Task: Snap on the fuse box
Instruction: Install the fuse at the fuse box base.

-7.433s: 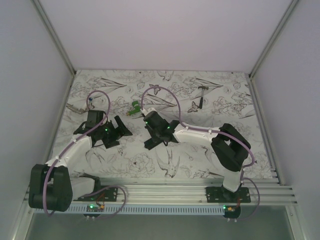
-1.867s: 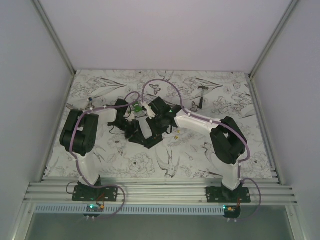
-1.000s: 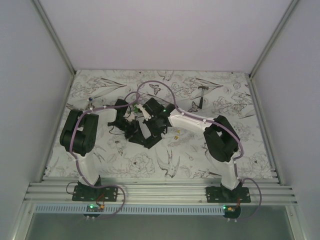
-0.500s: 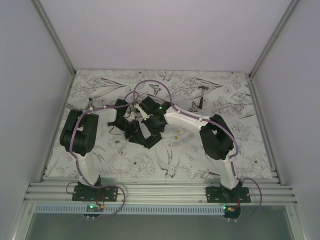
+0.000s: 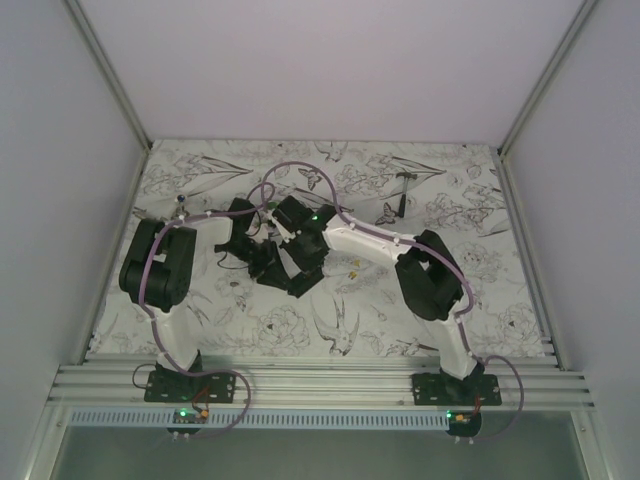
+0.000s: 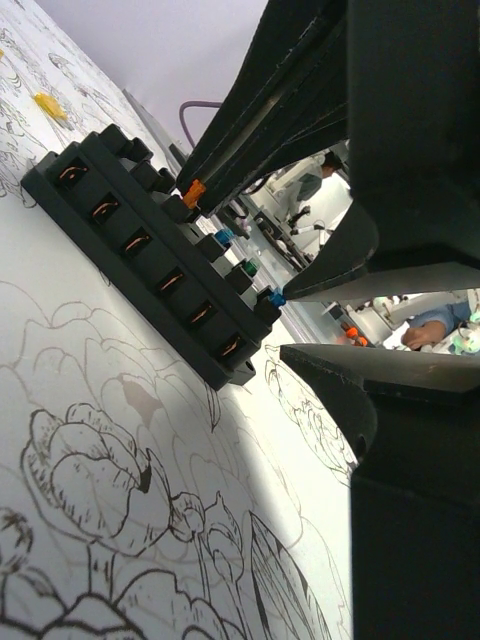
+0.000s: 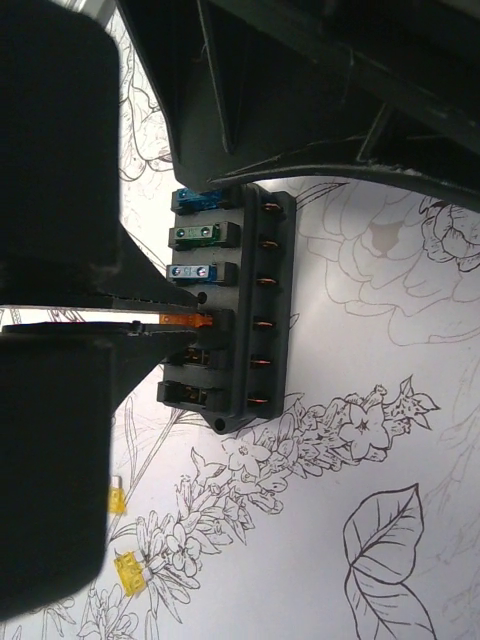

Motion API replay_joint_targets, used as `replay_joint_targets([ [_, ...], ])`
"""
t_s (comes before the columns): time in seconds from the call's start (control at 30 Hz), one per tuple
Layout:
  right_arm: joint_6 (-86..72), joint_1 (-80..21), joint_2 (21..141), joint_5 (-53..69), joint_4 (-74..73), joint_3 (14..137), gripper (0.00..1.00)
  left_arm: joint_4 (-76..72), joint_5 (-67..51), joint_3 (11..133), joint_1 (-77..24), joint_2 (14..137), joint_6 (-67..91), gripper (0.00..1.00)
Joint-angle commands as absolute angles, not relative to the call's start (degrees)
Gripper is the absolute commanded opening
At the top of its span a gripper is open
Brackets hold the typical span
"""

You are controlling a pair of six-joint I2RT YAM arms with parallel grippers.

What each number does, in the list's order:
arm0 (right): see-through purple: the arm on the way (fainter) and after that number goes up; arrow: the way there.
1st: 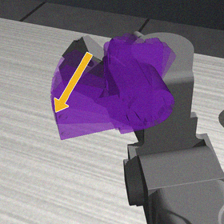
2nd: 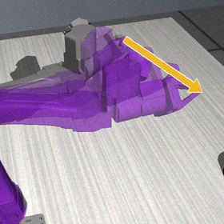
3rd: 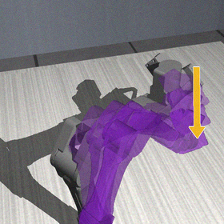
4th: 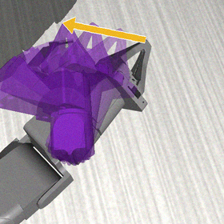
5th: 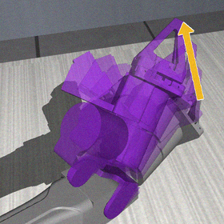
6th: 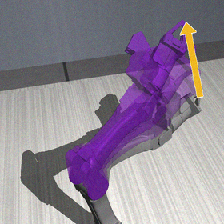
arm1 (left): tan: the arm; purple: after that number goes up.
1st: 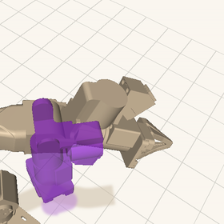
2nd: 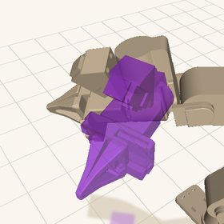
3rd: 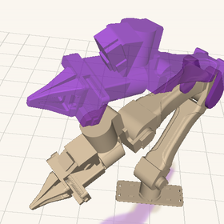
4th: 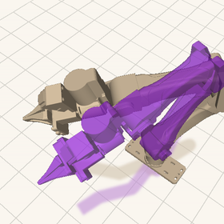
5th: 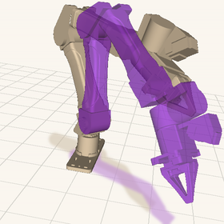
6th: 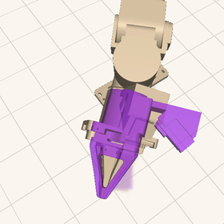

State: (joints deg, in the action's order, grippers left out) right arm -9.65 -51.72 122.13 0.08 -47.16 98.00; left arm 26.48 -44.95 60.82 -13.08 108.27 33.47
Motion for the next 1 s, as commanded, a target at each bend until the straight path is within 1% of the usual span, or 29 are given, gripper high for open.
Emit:
replay_joint_targets([
  [0.0,-7.8,-53.5,127.5,-3.7,-51.4,90.7,0.0,28.7,-42.1,60.0,-12.7,108.0,32.1,0.25],
  [0.13,-7.8,-53.7,126.5,-3.5,-50.6,88.6,0.0,28.7,-42.2,60.0,-12.7,108.2,32.1,0.25],
  [0.4,-7.8,-53.7,130.4,-4.5,-50.0,92.7,0.0,28.7,-42.1,59.9,-12.6,108.0,32.0,0.25],
  [0.5,-8.1,-53.7,129.9,-5.1,-50.1,89.8,0.0,28.7,-42.1,59.9,-12.5,108.0,31.9,0.25],
  [0.63,-8.8,-53.0,126.5,-6.6,-49.1,82.4,0.0,28.7,-42.1,59.7,-12.5,107.7,32.0,0.25],
  [0.73,-9.1,-51.1,124.3,-5.1,-47.5,78.8,0.0,28.7,-42.1,59.5,-12.4,107.6,31.9,0.24],
  [0.8,-8.5,-50.7,124.5,-5.3,-47.6,79.7,0.0,28.7,-42.1,59.4,-12.4,107.6,31.9,0.24],
  [0.97,-7.1,-50.5,128.9,-3.8,-49.2,86.9,0.0,28.7,-42.0,59.3,-12.4,107.5,31.9,0.24],
])
